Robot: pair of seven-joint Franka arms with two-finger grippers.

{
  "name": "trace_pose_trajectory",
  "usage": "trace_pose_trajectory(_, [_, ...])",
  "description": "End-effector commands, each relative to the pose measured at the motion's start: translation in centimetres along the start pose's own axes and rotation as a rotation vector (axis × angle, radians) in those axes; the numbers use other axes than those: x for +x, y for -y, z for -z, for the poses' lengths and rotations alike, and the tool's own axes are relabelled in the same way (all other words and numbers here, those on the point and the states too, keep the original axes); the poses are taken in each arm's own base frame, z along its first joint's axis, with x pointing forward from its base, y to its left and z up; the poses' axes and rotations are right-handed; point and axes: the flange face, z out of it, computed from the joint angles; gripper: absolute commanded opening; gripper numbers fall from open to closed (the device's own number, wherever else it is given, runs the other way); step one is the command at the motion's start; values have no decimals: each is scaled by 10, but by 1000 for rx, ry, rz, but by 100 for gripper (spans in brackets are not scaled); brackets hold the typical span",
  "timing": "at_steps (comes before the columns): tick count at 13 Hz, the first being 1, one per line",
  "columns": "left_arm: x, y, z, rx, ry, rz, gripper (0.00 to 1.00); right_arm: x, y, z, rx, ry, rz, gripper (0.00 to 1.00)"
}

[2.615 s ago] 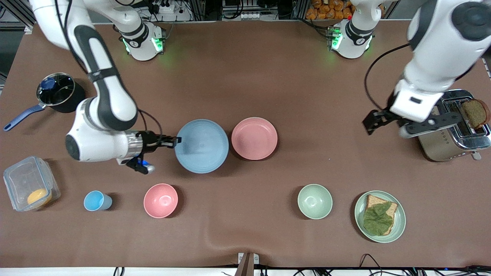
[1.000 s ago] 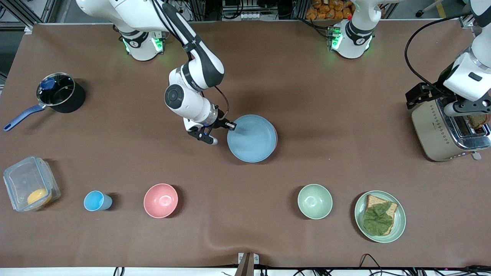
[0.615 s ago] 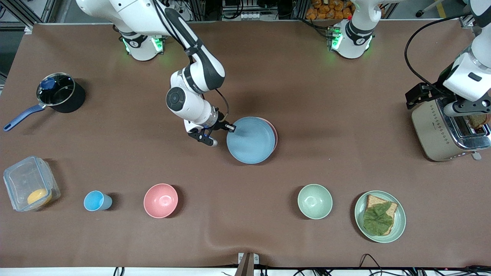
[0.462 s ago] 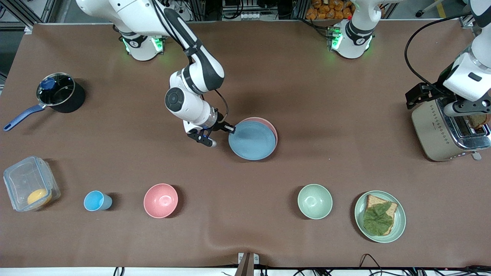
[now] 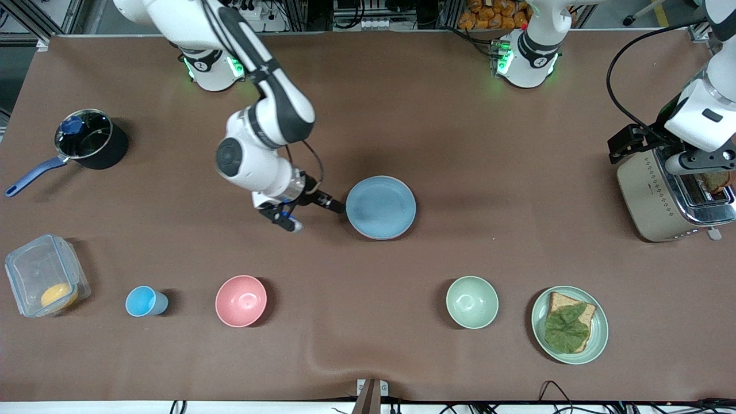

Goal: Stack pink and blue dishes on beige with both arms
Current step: 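Open the right gripper and pull it back from the plate stack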

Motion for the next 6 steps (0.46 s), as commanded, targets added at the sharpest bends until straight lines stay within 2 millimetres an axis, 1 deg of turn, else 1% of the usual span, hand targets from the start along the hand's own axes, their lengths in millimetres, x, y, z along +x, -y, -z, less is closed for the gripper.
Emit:
trace_pose_trajectory(1, [-2, 1, 2, -23, -5, -6, 100, 53, -36, 68, -74, 22, 90, 100])
trace_pose_trajectory(3, [-2, 0, 4, -22, -10, -26, 100, 95, -77, 99, -122, 20, 164, 100])
trace_pose_trajectory(4, [-1, 2, 5, -22, -11, -32, 100, 112, -99, 117, -138, 19, 198, 100])
trace_pose_trajectory(5, [-1, 3, 7, -23, -16, -47, 100, 124, -118, 137, -141, 17, 215, 100])
trace_pose_trajectory(6, [-1, 5, 9, -18, -19, -53, 100, 130, -132, 158, -161, -1, 258, 100])
